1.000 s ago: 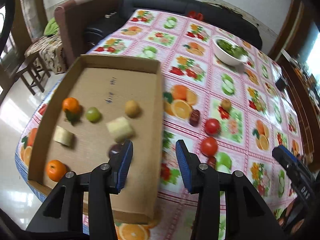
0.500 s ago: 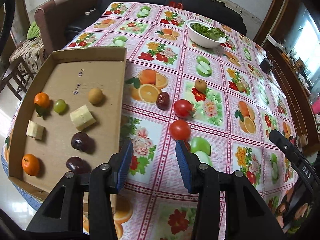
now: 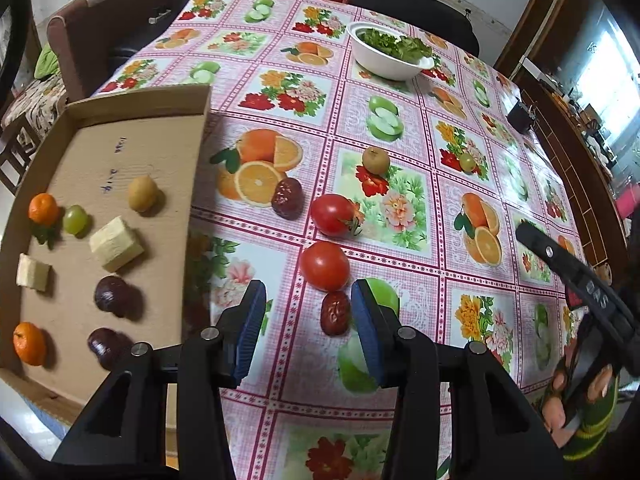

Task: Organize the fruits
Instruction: 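Withdraw both open tools from the box toward the red tomatoes, then grasp a red tomato with the left tool while the right tool grasps a green grape, then carry the tomato with the left tool while the right tool carries the grape into the box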

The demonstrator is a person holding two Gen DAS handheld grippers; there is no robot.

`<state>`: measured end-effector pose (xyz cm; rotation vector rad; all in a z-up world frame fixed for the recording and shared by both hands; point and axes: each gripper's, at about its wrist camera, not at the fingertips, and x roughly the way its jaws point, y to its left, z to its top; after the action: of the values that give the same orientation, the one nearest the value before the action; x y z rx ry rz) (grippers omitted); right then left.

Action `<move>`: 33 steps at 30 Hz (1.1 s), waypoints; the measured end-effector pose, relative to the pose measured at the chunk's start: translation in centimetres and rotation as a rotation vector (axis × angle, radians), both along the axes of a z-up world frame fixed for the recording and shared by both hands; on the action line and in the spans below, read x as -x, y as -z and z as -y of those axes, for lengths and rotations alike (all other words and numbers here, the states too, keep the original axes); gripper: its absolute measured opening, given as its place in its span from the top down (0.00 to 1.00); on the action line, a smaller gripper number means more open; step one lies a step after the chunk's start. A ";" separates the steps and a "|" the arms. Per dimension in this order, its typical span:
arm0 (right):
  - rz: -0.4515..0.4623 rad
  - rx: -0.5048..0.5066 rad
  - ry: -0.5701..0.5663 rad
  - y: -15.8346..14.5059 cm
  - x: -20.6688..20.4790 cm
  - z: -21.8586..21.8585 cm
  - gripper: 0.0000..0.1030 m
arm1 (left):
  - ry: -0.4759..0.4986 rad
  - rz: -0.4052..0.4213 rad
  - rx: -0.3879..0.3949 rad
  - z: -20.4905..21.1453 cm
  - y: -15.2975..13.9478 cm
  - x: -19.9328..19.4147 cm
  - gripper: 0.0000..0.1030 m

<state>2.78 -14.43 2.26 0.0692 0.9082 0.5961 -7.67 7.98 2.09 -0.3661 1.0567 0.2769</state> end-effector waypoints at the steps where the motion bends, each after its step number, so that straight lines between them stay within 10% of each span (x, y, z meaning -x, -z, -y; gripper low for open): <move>1: -0.002 0.006 0.007 0.2 -0.7 -0.1 0.52 | 0.002 -0.001 0.001 0.0 0.1 -0.2 0.59; 20: -0.005 0.102 0.030 3.9 -10.6 -4.0 0.53 | 0.015 -0.083 -0.016 0.5 3.8 -3.9 0.59; 26: 0.049 0.195 0.016 4.5 -11.6 -6.3 0.77 | 0.019 -0.059 -0.027 0.4 3.8 -4.1 0.69; 33: 0.032 0.103 -0.007 2.7 -8.6 -5.6 0.78 | -0.011 -0.002 -0.058 0.0 1.5 -2.1 0.69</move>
<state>11.35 -8.87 -0.47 -0.0359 0.9070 0.5542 -5.54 8.00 0.62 -0.3193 1.0469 0.3173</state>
